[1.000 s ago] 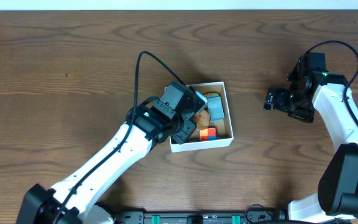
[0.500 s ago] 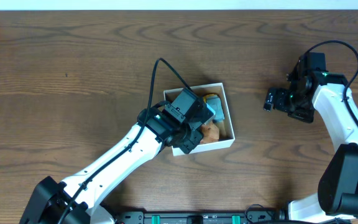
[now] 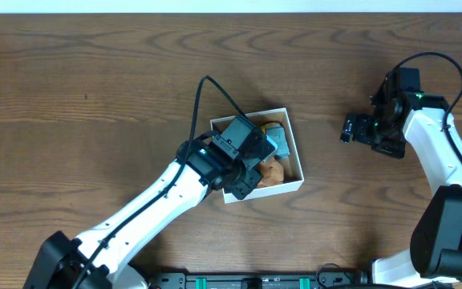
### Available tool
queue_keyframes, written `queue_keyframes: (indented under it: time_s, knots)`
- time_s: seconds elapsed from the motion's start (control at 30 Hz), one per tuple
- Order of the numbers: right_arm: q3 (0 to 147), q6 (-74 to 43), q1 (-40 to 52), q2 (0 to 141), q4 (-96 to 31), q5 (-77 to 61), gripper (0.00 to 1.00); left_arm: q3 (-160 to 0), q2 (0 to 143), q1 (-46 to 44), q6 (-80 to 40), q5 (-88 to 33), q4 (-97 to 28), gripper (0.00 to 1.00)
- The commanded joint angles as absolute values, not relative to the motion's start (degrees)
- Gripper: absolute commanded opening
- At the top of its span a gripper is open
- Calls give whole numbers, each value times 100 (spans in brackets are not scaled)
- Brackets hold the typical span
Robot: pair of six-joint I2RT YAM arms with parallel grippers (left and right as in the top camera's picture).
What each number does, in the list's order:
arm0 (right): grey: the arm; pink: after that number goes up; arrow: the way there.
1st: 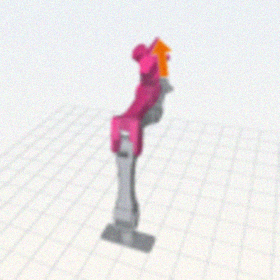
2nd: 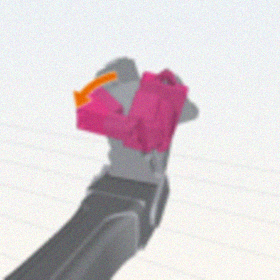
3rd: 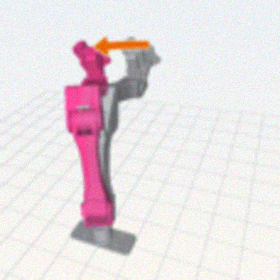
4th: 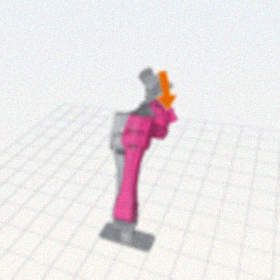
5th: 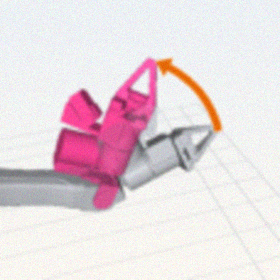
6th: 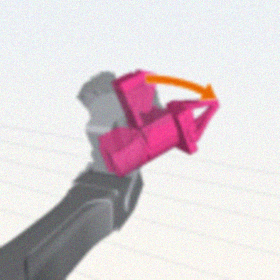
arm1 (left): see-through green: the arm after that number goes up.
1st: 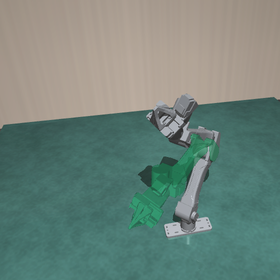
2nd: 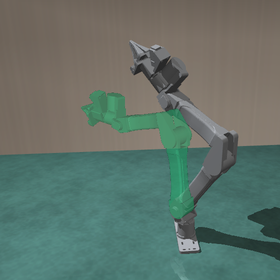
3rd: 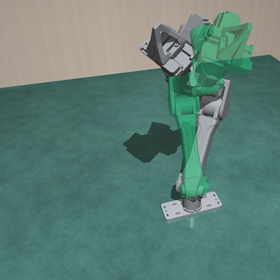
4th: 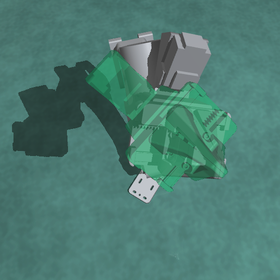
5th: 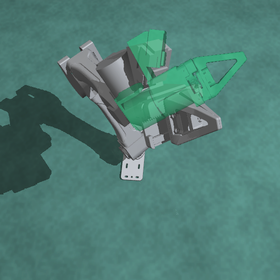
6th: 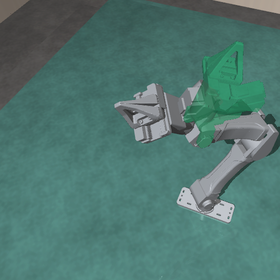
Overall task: Pack container
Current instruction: 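Lower the plush into the box's lower-left corner and open the left gripper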
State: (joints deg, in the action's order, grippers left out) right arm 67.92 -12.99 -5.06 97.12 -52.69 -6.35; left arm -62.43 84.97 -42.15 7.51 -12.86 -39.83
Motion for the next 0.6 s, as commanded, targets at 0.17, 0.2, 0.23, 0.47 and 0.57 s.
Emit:
queue_keyframes:
  time_s: [0.17,0.2,0.23,0.47,0.57]
  knots:
    - [6899,-1365,-539,9762,-5269,-580,99,-6657,7601,-4213,764,-670,-3979,47]
    - [6899,-1365,-539,9762,-5269,-580,99,-6657,7570,-4213,764,-672,-3981,47]
    - [6899,-1365,-539,9762,-5269,-580,99,-6657,7553,-4213,764,-672,-3999,47]
    - [6899,-1365,-539,9762,-5282,-580,99,-6657,7673,-4213,760,-679,-4047,47]
    - [6899,-1365,-539,9762,-5295,-580,99,-6657,7693,-4213,762,-679,-4042,47]
